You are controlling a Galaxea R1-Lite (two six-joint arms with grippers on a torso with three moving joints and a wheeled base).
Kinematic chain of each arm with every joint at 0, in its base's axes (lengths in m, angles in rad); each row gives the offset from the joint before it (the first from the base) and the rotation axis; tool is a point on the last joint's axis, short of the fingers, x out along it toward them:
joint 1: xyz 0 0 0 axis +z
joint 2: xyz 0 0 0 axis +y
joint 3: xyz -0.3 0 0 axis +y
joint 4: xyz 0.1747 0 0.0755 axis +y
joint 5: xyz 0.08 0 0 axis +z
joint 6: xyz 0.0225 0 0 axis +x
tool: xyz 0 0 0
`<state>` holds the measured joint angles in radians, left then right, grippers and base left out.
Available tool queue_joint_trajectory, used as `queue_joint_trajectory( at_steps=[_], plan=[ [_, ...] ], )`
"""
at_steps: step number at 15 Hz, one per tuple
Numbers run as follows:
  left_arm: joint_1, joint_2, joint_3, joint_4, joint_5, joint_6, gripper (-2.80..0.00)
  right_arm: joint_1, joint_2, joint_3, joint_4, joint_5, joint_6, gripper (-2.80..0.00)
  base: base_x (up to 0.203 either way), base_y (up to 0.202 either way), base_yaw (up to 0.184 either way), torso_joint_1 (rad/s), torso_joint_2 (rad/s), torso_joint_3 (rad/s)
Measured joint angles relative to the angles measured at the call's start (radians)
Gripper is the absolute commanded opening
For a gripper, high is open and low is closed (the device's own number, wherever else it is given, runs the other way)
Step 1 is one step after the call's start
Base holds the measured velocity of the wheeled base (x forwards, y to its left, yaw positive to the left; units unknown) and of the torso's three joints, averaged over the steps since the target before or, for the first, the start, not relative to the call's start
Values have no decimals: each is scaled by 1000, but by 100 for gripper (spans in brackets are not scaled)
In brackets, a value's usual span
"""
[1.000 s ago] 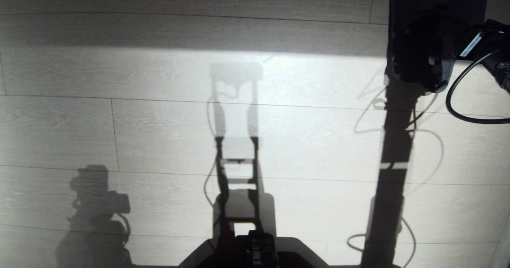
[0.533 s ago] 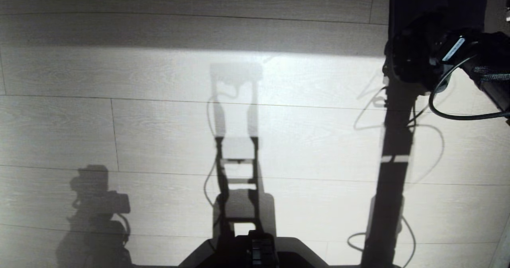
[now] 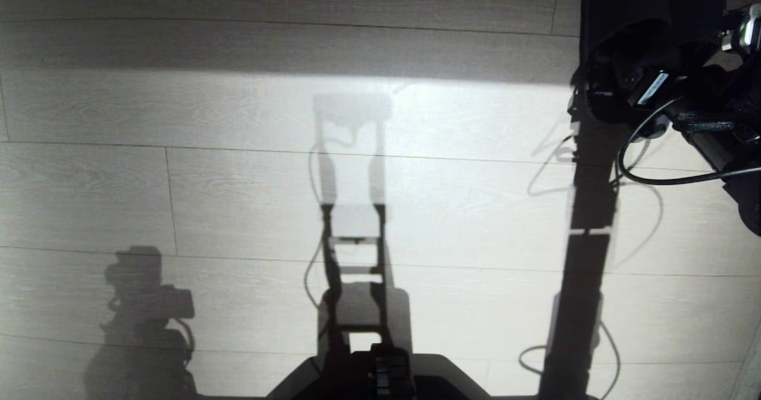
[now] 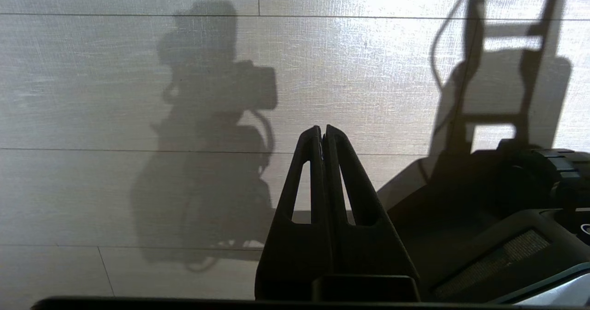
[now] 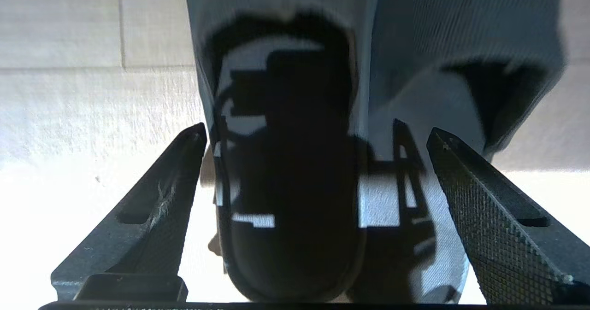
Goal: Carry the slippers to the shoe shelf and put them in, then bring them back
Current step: Pick up the slippers on the floor
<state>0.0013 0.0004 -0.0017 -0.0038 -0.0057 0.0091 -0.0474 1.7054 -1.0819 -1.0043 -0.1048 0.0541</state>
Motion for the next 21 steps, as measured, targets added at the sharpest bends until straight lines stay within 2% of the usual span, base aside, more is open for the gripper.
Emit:
queue_joint_trajectory(
  at_steps=[4,16,21],
  plan=[
    [0,0,0,0,0,0,-280,-1,18,-4,1,1,10,0,0,0,0,0,0,0],
    [0,0,0,0,0,0,-280,-8,87,-160,1,-1,7,0,0,0,0,0,0,0],
    [0,0,0,0,0,0,-280,-25,120,-175,1,-1,4,0,0,0,0,0,0,0]
  ],
)
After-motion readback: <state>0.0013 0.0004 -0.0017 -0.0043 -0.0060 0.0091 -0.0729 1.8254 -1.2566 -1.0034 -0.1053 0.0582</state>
